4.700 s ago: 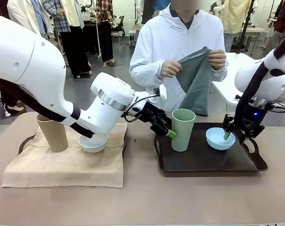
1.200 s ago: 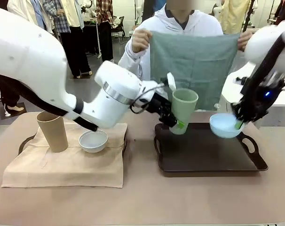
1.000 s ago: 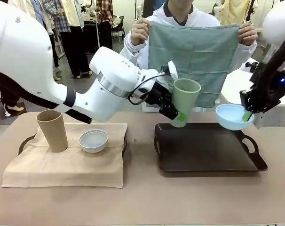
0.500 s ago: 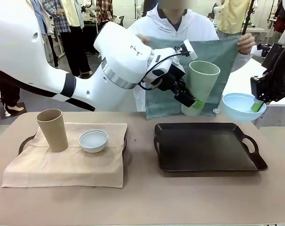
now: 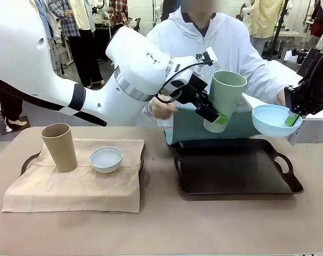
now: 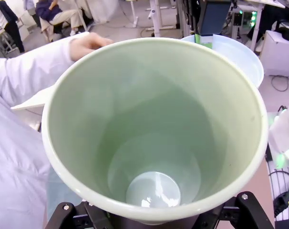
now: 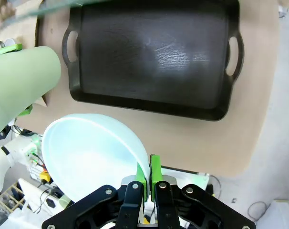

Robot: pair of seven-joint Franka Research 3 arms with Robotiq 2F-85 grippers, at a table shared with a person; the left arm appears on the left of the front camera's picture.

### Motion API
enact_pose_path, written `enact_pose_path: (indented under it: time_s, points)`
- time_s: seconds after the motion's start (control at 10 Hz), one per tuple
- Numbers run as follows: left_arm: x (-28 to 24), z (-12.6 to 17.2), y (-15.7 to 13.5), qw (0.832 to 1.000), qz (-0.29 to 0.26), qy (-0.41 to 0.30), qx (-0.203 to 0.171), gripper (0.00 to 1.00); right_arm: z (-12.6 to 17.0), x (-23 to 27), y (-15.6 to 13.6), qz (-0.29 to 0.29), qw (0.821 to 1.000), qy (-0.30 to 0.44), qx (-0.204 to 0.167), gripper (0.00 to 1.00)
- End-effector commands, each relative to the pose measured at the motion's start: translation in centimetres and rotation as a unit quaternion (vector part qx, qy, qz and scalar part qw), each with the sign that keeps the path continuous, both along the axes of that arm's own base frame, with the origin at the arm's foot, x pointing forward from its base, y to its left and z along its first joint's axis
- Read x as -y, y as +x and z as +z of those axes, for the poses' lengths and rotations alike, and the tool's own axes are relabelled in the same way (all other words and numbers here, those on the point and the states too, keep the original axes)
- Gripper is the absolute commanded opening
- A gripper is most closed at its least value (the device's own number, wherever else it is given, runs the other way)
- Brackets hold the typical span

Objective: Set up a tray with a mat and arrange the tableware.
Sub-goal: Pick up the Picnic Bowl and Reusable plastic cup from the Handle tray in front of the human's position and hold them in the air, then place the Picnic Bowl and Reusable plastic cup back onto the Handle tray in front of the human's position.

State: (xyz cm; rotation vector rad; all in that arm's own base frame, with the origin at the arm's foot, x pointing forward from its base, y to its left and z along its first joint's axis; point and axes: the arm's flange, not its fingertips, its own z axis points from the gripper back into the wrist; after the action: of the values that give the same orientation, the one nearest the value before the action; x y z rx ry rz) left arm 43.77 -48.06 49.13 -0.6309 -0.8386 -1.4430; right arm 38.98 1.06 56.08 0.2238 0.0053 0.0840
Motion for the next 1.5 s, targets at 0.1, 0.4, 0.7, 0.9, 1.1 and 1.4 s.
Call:
enact_pose_path:
  time_s: [0.1, 0.4, 0.7, 0.9, 1.1, 1.4]
  points:
    - [-0.41, 0.10, 0.06, 1.000, -0.010, -0.008, 0.001, 0.23, 0.15, -0.06, -0.09, 0.000, 1.000, 0.000, 0.002, 0.00]
    - [-0.41, 0.10, 0.06, 1.000, -0.010, -0.008, 0.001, 0.23, 0.15, -0.06, -0.09, 0.000, 1.000, 0.000, 0.002, 0.00]
    - [-0.41, 0.10, 0.06, 1.000, -0.010, -0.008, 0.001, 0.23, 0.15, -0.06, -0.09, 0.000, 1.000, 0.000, 0.002, 0.00]
    - [-0.41, 0.10, 0.06, 1.000, -0.010, -0.008, 0.001, 0.23, 0.15, -0.06, -0.09, 0.000, 1.000, 0.000, 0.002, 0.00]
    - [-0.41, 0.10, 0.06, 1.000, -0.010, -0.008, 0.001, 0.23, 0.15, -0.06, -0.09, 0.000, 1.000, 0.000, 0.002, 0.00]
    - [-0.41, 0.10, 0.06, 1.000, -0.010, -0.008, 0.001, 0.23, 0.15, -0.06, -0.09, 0.000, 1.000, 0.000, 0.002, 0.00]
